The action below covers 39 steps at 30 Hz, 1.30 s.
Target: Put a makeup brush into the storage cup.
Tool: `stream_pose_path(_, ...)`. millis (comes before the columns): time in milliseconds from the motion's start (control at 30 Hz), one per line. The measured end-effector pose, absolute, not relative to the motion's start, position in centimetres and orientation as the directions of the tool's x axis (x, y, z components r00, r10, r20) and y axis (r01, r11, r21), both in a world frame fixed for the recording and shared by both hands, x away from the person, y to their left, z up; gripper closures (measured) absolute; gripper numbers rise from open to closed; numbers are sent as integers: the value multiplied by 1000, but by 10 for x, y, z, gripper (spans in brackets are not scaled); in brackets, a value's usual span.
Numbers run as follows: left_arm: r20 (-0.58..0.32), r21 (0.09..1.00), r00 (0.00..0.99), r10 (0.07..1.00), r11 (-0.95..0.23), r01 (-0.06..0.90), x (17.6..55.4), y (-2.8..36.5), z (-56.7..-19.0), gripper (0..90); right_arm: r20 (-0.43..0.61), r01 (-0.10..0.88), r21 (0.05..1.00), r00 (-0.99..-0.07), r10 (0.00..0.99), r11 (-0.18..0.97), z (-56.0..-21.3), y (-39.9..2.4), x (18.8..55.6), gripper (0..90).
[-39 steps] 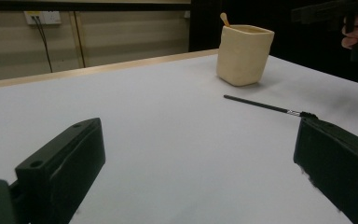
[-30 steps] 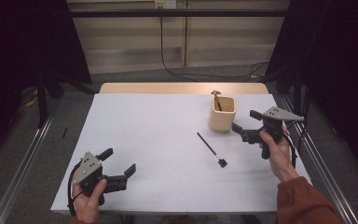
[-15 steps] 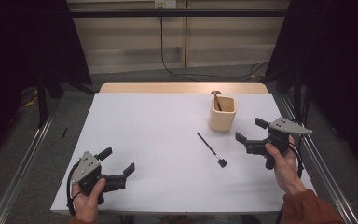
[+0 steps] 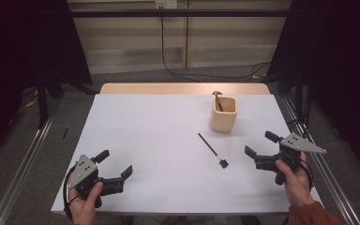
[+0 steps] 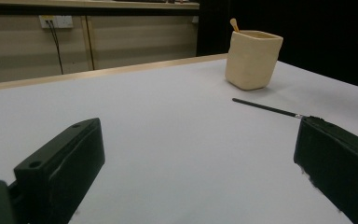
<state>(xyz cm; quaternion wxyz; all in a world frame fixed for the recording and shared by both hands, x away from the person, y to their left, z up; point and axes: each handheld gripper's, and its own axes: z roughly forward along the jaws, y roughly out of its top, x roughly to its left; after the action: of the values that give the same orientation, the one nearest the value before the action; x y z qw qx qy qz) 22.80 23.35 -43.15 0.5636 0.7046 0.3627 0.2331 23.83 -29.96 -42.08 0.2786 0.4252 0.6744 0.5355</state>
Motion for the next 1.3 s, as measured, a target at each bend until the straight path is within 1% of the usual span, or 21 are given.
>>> stream_pose_path(433,-69,965,629,774,-108,239,225,232,-430,17,91,300,952,-466,880,60,-432,-310,204,11)
stream_pose_path(1033,-80,963,630,772,-103,249,227,233,-432,17,88,298,952,-475,876,65,-432,-309,207,7)
stream_pose_path(1300,-71,963,627,776,-110,246,227,233,-432,17,88,298,951,-512,854,81,-427,-302,217,7)
